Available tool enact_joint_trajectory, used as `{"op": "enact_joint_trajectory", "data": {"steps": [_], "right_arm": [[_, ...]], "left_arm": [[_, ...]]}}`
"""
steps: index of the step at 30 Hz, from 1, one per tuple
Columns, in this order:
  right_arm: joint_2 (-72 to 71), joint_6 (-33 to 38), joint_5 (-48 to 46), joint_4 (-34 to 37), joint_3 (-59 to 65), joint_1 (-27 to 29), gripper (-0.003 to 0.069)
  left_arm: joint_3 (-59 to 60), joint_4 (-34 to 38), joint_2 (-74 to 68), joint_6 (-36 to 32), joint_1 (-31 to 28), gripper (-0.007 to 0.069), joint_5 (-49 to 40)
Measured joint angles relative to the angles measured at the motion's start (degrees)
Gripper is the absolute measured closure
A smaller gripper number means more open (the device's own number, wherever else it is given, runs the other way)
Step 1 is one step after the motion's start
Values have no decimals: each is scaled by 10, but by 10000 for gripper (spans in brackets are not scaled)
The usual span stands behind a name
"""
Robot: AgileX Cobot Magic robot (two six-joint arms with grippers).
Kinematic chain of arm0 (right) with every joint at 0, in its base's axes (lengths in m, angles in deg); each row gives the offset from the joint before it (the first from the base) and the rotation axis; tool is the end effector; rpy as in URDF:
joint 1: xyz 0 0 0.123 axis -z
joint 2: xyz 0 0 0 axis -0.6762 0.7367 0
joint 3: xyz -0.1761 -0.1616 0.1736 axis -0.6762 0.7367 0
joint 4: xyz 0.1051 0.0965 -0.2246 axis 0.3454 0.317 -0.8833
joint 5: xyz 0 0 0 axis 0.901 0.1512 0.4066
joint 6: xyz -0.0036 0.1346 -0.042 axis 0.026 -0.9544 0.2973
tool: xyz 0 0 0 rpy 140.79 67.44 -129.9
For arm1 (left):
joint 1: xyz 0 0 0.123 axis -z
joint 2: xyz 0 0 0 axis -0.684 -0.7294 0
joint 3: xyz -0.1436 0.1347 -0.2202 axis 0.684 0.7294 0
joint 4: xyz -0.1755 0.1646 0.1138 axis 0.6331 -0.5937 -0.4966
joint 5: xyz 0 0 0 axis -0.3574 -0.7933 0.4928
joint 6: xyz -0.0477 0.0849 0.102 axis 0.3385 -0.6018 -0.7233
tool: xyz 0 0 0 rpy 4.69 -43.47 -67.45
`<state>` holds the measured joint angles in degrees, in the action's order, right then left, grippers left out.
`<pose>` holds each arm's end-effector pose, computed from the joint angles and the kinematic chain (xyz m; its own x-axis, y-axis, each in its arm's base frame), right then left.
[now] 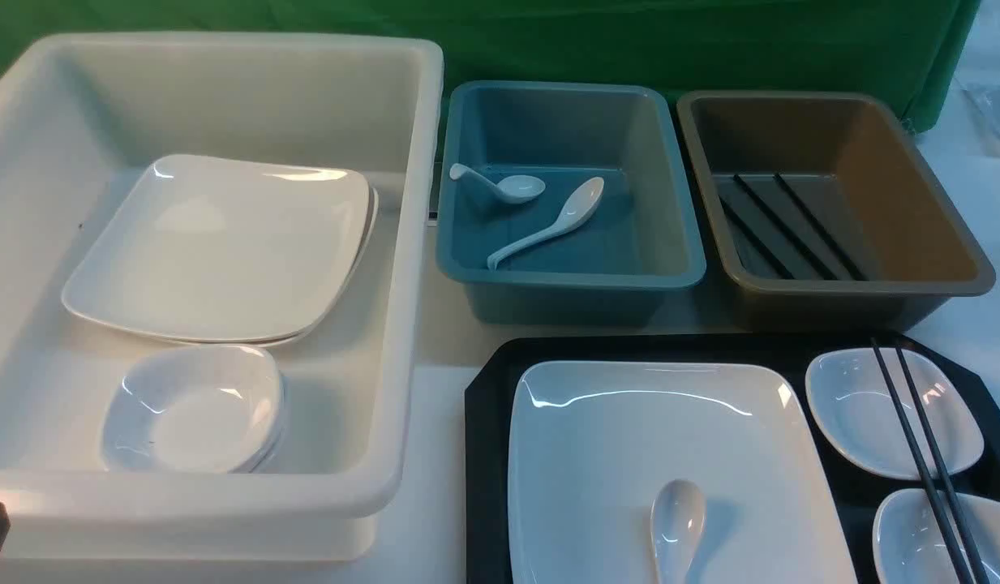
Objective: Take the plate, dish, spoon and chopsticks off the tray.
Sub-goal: Use the right arm to grab a pair of chopsticks from the plate
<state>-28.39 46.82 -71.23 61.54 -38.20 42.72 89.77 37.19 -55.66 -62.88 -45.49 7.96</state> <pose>0.1087 0.0006 0.1781 -0.1805 -0.0961 -0.9789 -0.0207 0.9954 -0.0939 0.1092 0.0030 0.1829 -0.1534 0.1656 -0.9742 -0.0040 0.9858 0.1682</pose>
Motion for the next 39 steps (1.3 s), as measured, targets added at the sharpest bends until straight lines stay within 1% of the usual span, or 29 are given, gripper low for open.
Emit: {"op": "enact_joint_trajectory", "data": {"steps": [28, 32, 33, 34, 35, 37, 38, 39], "right_arm": [[0, 0, 0, 0, 0, 0, 421], [0, 5, 0, -1, 0, 0, 421], [0, 13, 4, -1, 0, 0, 421], [0, 13, 10, 1, 0, 0, 421], [0, 3, 23, 6, 0, -1, 421], [0, -51, 66, 39, 0, -3, 421], [0, -85, 82, 63, 0, -3, 421], [0, -147, 119, 86, 0, -3, 421]], "left_arm": [[0, -9, 0, 0, 0, 589, 4], [0, 14, 0, 0, 0, 589, 57], [0, 42, 0, 8, 0, 589, 93], [0, 55, 0, 19, 0, 589, 107], [0, 81, 0, 36, 0, 589, 131], [0, 131, 0, 78, 0, 589, 177], [0, 145, 0, 91, 0, 589, 193], [0, 156, 0, 104, 0, 589, 214]]}}
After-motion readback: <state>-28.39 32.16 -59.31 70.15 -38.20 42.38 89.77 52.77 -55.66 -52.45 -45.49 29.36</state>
